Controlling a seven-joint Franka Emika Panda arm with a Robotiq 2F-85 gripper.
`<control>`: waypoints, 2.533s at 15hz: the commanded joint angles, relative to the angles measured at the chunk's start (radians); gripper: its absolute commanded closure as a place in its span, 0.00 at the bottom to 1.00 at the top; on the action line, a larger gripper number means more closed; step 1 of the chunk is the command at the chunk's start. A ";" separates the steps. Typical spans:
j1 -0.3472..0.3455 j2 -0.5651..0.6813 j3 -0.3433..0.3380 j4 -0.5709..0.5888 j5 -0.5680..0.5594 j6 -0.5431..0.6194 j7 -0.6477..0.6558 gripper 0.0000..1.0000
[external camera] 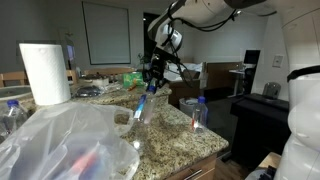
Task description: Pick up the bottles from the counter and put them in the plastic bag
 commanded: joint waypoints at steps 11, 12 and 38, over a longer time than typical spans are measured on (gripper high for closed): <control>0.108 0.006 0.018 -0.086 0.157 0.215 0.158 0.90; 0.103 0.005 0.011 -0.087 0.157 0.225 0.164 0.90; 0.155 -0.001 0.051 -0.235 0.593 0.546 0.320 0.90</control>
